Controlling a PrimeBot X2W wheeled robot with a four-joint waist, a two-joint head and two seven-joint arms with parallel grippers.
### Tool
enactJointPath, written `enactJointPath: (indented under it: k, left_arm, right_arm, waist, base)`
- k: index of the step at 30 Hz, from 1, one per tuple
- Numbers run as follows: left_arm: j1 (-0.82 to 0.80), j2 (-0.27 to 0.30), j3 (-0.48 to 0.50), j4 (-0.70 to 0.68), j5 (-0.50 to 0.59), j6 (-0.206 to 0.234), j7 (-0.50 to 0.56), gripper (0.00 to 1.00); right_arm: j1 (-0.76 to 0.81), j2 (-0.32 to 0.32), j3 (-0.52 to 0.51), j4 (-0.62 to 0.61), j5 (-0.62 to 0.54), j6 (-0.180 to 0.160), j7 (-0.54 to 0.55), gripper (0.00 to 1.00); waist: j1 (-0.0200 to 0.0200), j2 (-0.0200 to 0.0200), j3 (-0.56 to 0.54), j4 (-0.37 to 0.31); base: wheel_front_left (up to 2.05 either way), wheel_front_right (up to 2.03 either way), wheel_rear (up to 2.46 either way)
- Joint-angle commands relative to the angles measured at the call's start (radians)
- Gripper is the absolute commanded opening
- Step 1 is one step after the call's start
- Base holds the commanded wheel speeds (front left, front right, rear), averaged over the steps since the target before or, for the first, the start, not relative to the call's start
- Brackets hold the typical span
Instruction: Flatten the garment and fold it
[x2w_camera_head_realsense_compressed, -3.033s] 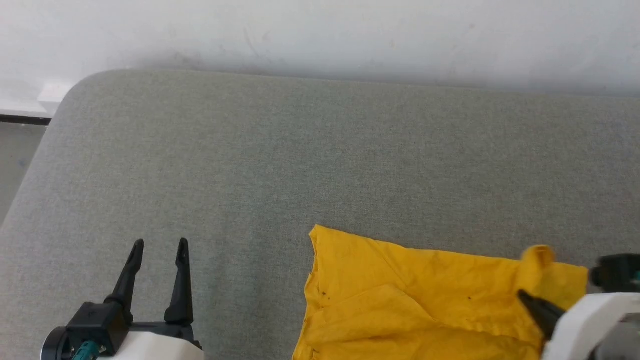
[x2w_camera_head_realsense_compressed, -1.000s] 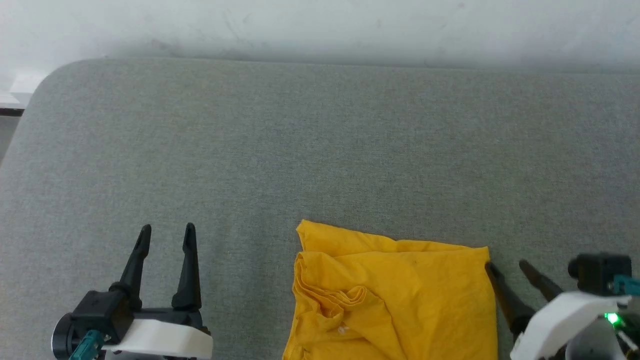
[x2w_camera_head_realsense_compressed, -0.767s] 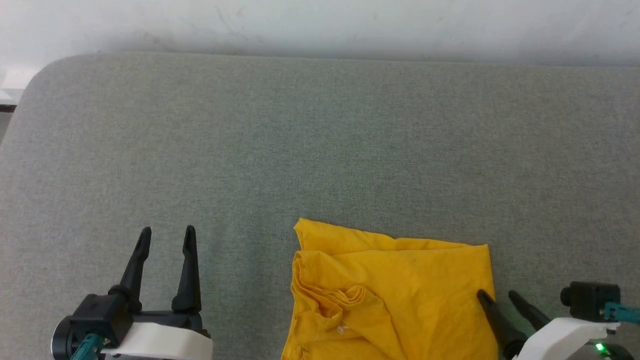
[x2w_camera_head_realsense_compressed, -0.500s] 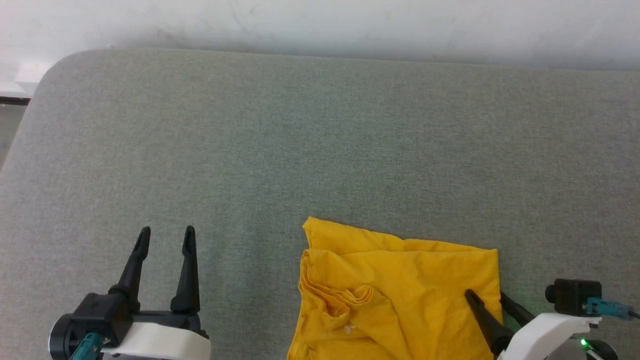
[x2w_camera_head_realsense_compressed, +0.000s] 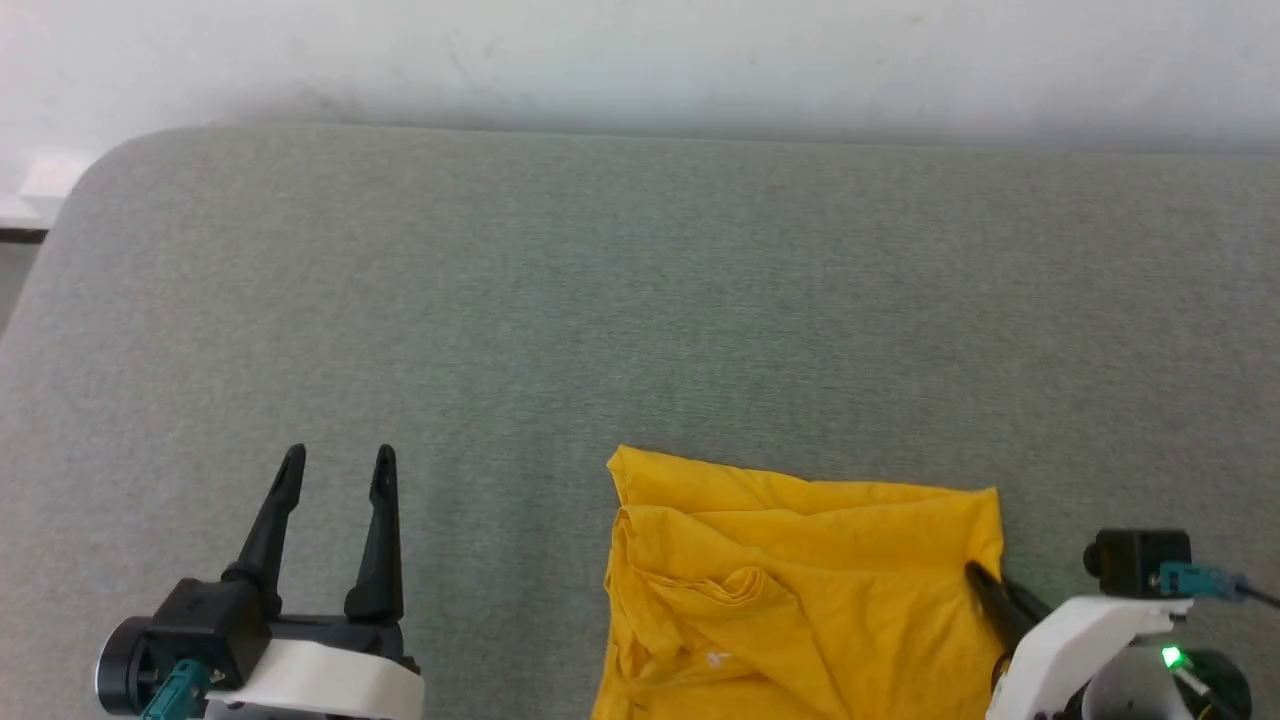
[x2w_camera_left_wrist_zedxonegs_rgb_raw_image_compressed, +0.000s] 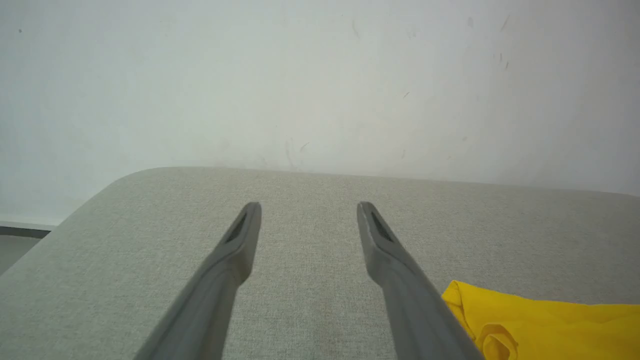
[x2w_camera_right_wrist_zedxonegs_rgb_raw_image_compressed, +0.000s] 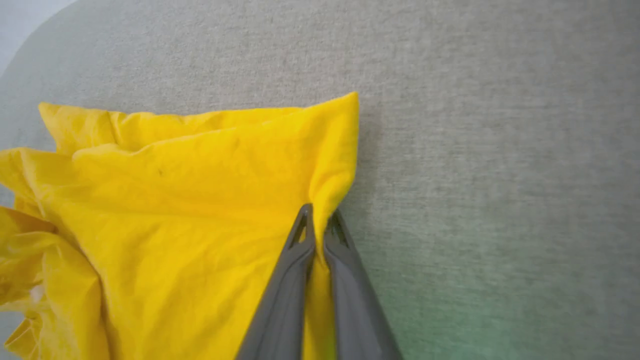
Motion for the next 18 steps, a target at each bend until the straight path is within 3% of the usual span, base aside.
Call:
enactJointPath:
  k: [1, 9, 18]
  left_arm:
    - [-0.015, 0.003, -0.001, -0.01, 0.013, 0.005, -0.002, 1.0]
    - [-0.023, 0.022, 0.002, -0.025, 0.021, 0.008, 0.01, 1.0]
    - [-0.052, 0.046, 0.016, -0.059, 0.039, 0.023, 0.029, 1.0]
  right_arm:
    - [-0.033, -0.003, -0.016, -0.014, -0.033, -0.002, 0.013, 0.0]
    - [-0.183, -0.01, -0.065, -0.042, -0.176, -0.002, 0.094, 0.0]
    - [-0.358, -0.167, -0.082, -0.004, -0.247, -0.002, 0.164, 0.0]
  waist:
    - [0.0001, 0.0, -0.006, -0.045]
    - [0.0001, 0.0, 0.002, -0.171]
    - [0.0001, 0.0, 0.046, -0.259]
  base:
    - [0.0, 0.0, 0.0]
    - [0.0, 0.0, 0.0]
    - [0.0, 0.0, 0.0]
